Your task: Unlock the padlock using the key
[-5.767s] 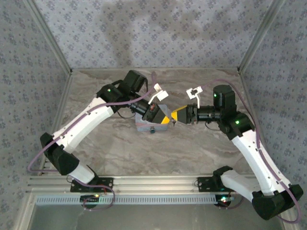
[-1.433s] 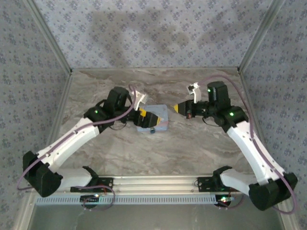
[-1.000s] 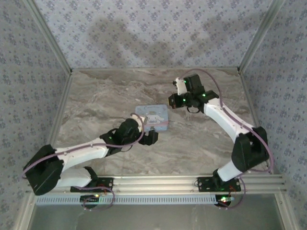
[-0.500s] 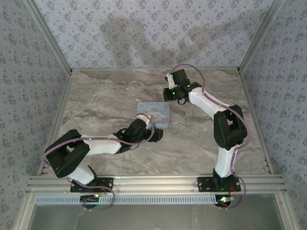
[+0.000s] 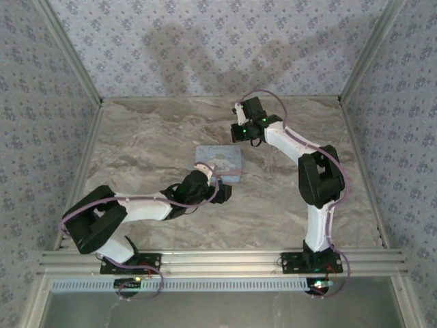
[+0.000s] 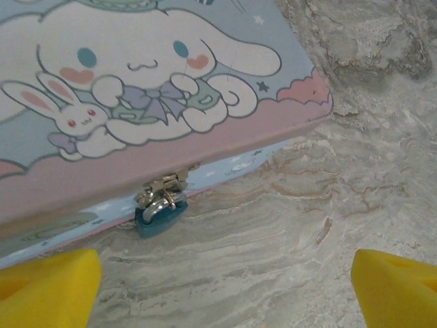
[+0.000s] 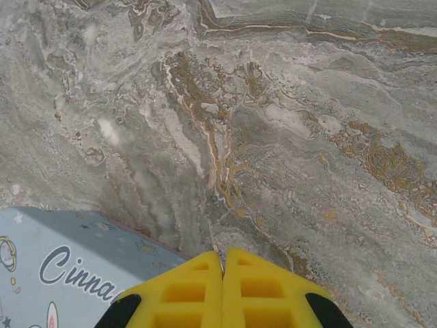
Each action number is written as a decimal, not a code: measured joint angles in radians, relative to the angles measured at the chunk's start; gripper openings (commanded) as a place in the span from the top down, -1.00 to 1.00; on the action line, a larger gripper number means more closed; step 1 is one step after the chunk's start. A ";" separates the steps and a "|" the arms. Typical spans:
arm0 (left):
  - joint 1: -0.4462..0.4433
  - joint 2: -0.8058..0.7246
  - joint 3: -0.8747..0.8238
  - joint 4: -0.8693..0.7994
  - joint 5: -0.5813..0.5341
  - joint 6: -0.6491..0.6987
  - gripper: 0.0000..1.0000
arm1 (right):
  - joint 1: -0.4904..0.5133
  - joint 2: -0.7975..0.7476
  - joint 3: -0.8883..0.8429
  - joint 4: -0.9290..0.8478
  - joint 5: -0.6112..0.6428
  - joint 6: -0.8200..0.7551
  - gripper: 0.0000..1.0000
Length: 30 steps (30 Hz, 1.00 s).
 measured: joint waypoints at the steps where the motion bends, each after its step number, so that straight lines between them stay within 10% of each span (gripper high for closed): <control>1: -0.003 0.005 0.000 0.002 0.000 -0.003 -0.96 | 0.001 0.003 0.001 0.000 0.002 0.000 1.00; 30: 0.003 0.256 0.069 0.176 -0.028 0.098 -0.75 | 0.009 0.052 0.024 -0.019 0.026 -0.019 1.00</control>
